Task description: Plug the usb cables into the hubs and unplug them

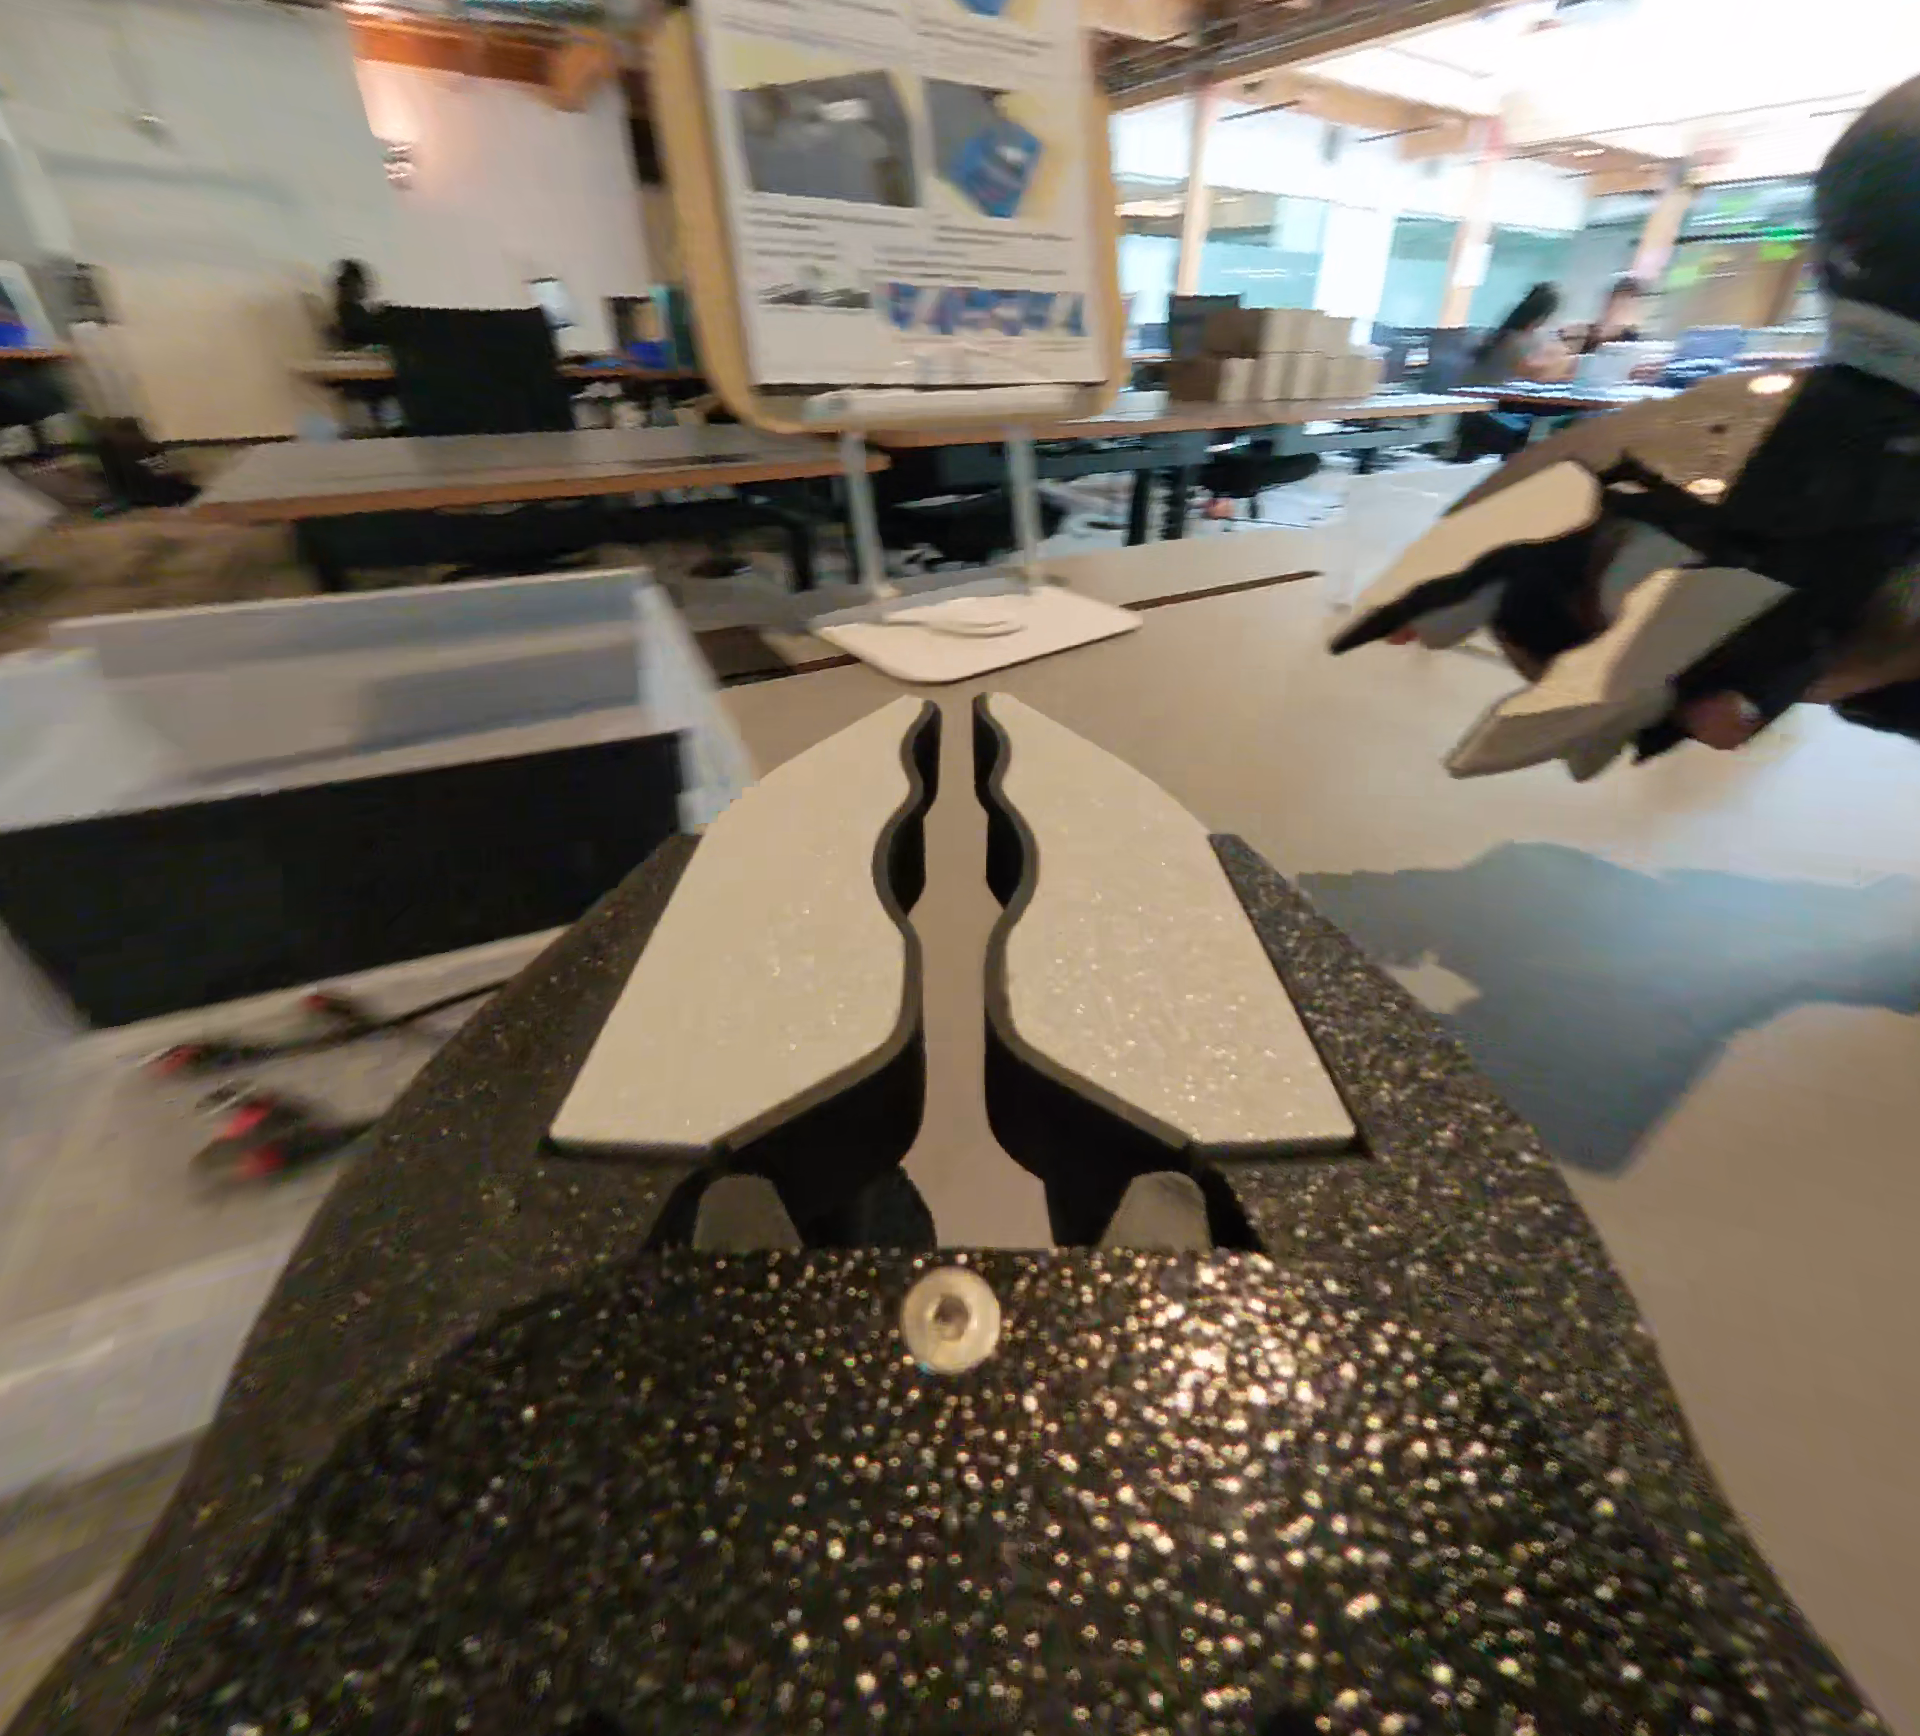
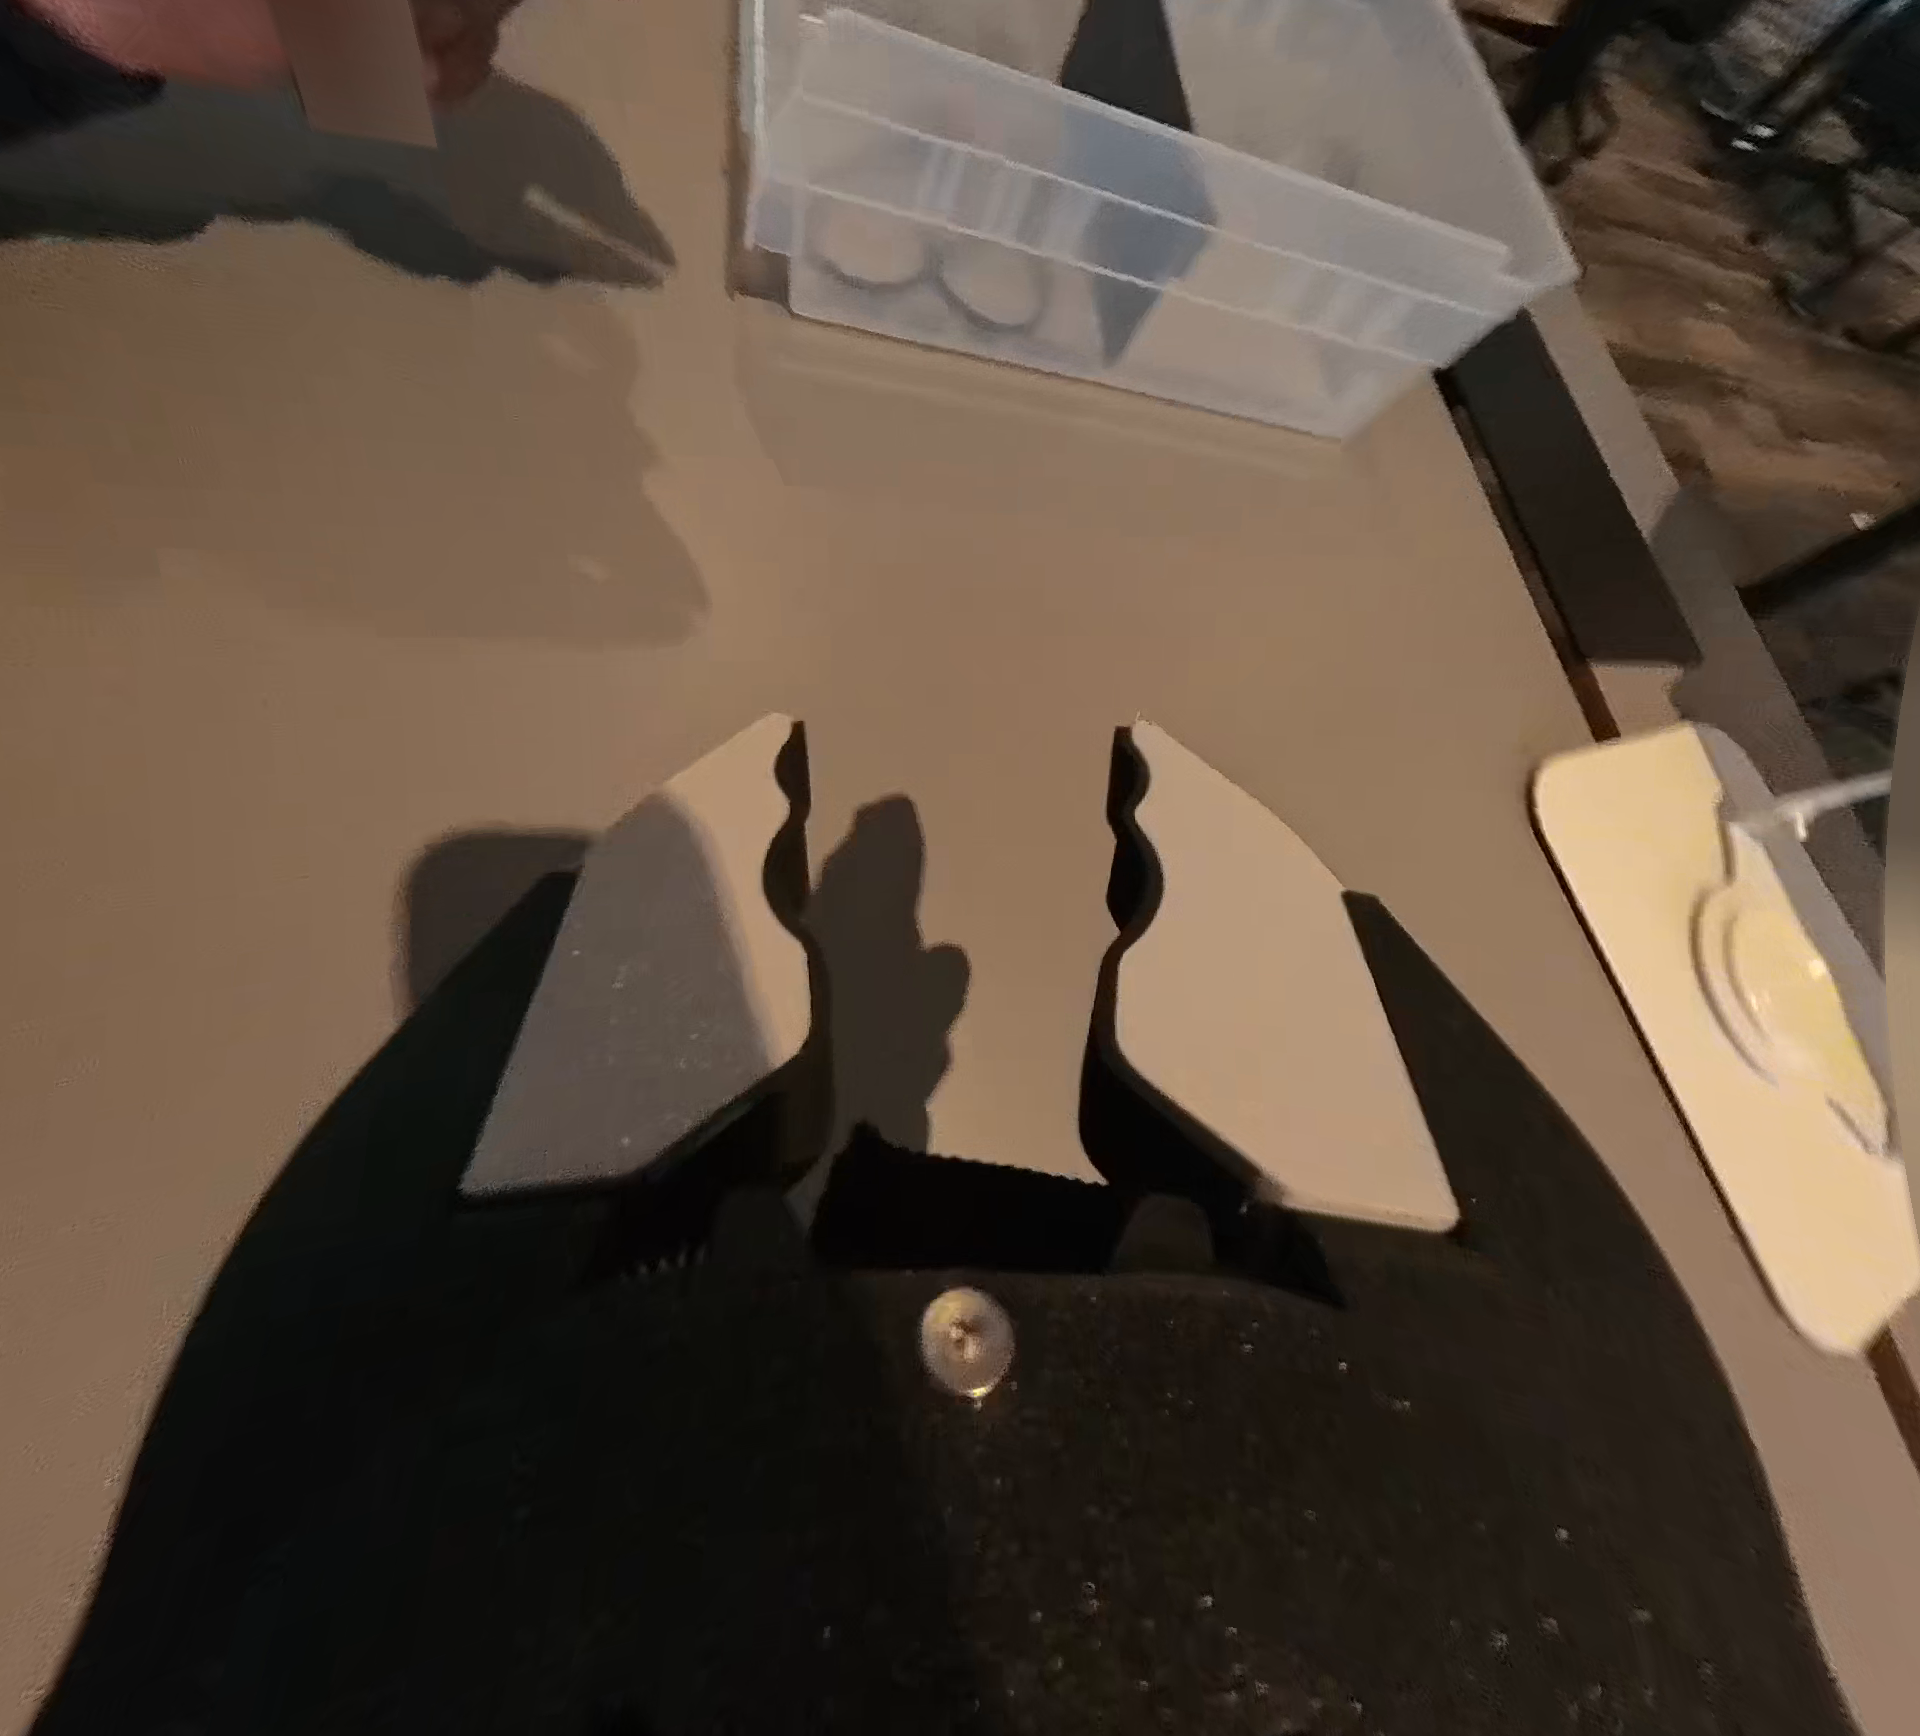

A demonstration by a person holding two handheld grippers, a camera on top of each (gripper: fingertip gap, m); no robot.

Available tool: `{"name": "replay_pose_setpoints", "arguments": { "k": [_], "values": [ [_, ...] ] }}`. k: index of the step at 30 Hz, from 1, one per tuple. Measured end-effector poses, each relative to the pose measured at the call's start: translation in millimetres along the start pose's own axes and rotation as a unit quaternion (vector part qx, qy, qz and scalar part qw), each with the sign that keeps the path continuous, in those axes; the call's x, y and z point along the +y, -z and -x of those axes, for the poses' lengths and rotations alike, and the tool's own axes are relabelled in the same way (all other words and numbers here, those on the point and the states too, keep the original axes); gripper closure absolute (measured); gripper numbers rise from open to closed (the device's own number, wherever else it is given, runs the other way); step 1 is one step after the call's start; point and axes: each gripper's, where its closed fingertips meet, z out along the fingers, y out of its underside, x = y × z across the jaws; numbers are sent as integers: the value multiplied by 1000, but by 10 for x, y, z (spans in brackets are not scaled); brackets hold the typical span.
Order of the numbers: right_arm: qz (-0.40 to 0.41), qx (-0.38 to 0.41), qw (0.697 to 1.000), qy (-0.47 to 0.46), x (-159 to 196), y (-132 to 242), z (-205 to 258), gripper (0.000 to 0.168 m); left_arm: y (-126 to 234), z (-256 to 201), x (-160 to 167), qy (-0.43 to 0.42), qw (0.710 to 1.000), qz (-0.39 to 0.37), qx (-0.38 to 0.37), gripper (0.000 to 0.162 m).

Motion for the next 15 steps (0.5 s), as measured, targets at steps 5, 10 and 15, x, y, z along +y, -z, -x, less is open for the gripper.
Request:
{"name": "replay_pose_setpoints", "arguments": {
  "k": [5, 10, 15],
  "values": [
    [-18, -38, 999, 3, -276, -508, 129, 114, 172, 715, 198, -6, 990, 106, -94, 155],
    [-6, -52, 998, 23, -164, -721, 296, 115, -92, 1009, 598, -163, 931, 326, 0, 150],
    [-21, -64, 997, 31, 55, -501, 370, 117, -125, 1276, 1014, -321, 793, 498, 139, 146]
  ]
}}
